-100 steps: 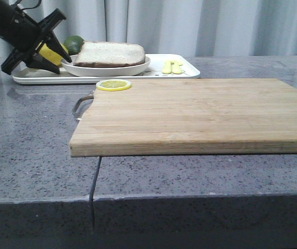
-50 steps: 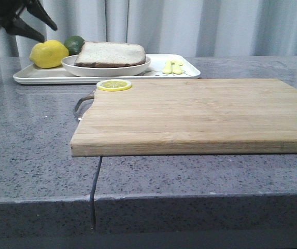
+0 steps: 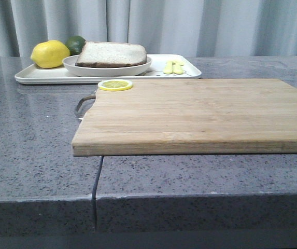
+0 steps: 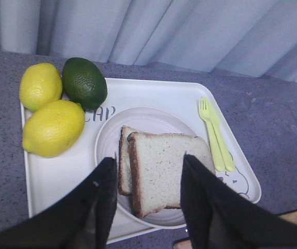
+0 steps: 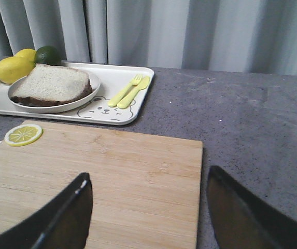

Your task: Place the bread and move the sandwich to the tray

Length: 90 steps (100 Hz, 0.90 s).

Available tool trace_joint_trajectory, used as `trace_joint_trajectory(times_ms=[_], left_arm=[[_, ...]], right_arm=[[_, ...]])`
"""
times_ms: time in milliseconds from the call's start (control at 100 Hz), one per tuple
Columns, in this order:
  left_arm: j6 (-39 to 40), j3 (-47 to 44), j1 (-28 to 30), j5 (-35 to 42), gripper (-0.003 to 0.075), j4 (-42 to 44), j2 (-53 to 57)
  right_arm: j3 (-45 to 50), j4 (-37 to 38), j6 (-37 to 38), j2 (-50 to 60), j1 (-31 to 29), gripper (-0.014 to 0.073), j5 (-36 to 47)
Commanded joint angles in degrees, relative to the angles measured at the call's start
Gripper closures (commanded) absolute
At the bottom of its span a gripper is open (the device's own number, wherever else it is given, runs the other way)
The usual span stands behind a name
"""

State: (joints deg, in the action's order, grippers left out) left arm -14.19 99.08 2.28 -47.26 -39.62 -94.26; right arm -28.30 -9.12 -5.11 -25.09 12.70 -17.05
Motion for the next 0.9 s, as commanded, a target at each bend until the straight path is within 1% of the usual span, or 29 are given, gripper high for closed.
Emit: trace_joint_trajectory(times_ms=[0,80,320,550,620,740,890], left_arm=[[-2.2,-4.4,0.1,5.8,0.0447,-1.2,8.2],[-4.4,-12.2,-0.3,10.1,0.0447,-1.2,13.8],[-9.0,-34.8,-3.4,26.9,0.0447,-1.3,32.3],[-10.0,-54.1,-7.1,39.2,0.0447,-1.3,48.4],[-10.1,-59.3,-7.6,41.9,0.0447,-1.2,52.6],[-10.1,-67.4,-7.7,44.4,0.0447,-1.2,58.7],[-10.2,-75.0,-7.7,45.2,0.0447,-1.2,64.6]], right_arm=[[-1.5,0.2,-0.1,-0.2,-0.5,0.0113,4.2],[-1.5,0.2,-0.1,-0.2,-0.5,0.0113,4.2],[-1.5,0.2,-0.1,-0.2,-0.5,0.0113,4.2],[-1.5,0.2,-0.1,-0.2,-0.5,0.0113,5.0],[-1.5,0.2,-0.1,-0.2,-0.5,0.0113,5.1],[-1.5,1.7,-0.1,-0.2,-0.5,0.0113,5.1],[-1.5,3.4,-0.1,-0.2,-0.5,0.0116,5.1]])
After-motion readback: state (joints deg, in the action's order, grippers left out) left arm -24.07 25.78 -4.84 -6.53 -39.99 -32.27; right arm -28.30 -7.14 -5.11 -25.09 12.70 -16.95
